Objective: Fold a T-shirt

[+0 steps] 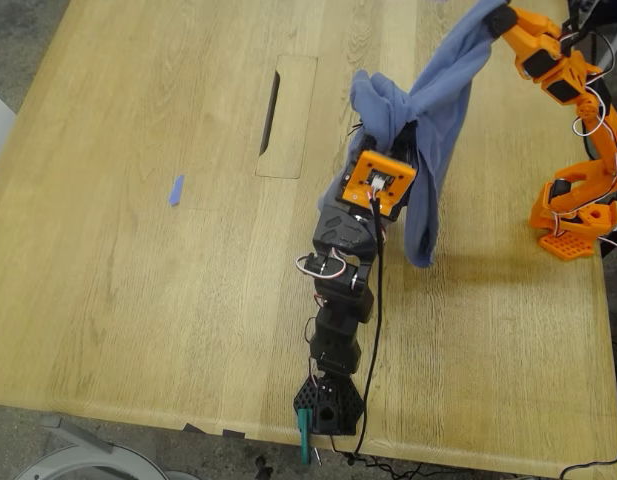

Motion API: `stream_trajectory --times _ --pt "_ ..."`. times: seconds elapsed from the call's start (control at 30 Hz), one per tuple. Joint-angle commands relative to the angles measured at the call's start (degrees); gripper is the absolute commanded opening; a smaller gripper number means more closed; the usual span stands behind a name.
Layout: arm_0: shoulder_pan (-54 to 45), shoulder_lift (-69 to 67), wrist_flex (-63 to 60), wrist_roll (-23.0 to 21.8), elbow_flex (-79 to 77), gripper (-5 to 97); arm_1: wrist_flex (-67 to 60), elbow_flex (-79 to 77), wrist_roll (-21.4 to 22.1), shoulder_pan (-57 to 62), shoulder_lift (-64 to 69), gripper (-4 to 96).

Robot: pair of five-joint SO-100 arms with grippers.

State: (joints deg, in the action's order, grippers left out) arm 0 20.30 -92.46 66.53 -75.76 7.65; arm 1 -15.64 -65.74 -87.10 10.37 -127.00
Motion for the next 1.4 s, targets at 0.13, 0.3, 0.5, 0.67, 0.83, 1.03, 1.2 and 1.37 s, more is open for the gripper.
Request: stream_trajectory --times 0.13,0.3,0.5,0.67,0.83,1.03,1.2,1.37 --pt "2.46 -11.51 -7.56 -0.70 -4.39 0 -6.06 11.34 -0.70 -1.14 1.76 -0.1" --pt "5.71 -13.71 -11.16 -0.18 -7.73 0 -7.91 14.33 -1.14 -2.20 2.37 -0.1" --pt "10.72 -15.21 -11.51 -0.62 -9.93 0 -9.05 17.23 -1.32 -6.06 3.60 -0.1" --pt "17.05 -15.47 -12.04 -0.26 -11.78 0 -13.89 21.09 -0.88 -9.58 4.13 -0.1" --pt "21.97 -15.47 -12.30 -0.53 -12.39 0 -15.56 22.32 -0.53 -10.55 3.78 -0.1" --pt "29.00 -15.47 -12.30 -1.41 -15.12 0 -17.75 23.82 -0.44 -14.06 3.78 -0.1" --pt "35.42 -15.47 -12.22 -1.93 -17.23 0 -23.29 27.95 -0.18 -15.64 3.78 -0.1" --pt "40.43 -15.47 -12.04 -2.37 -18.81 0 -29.27 30.59 0.18 -16.96 2.99 -0.1"
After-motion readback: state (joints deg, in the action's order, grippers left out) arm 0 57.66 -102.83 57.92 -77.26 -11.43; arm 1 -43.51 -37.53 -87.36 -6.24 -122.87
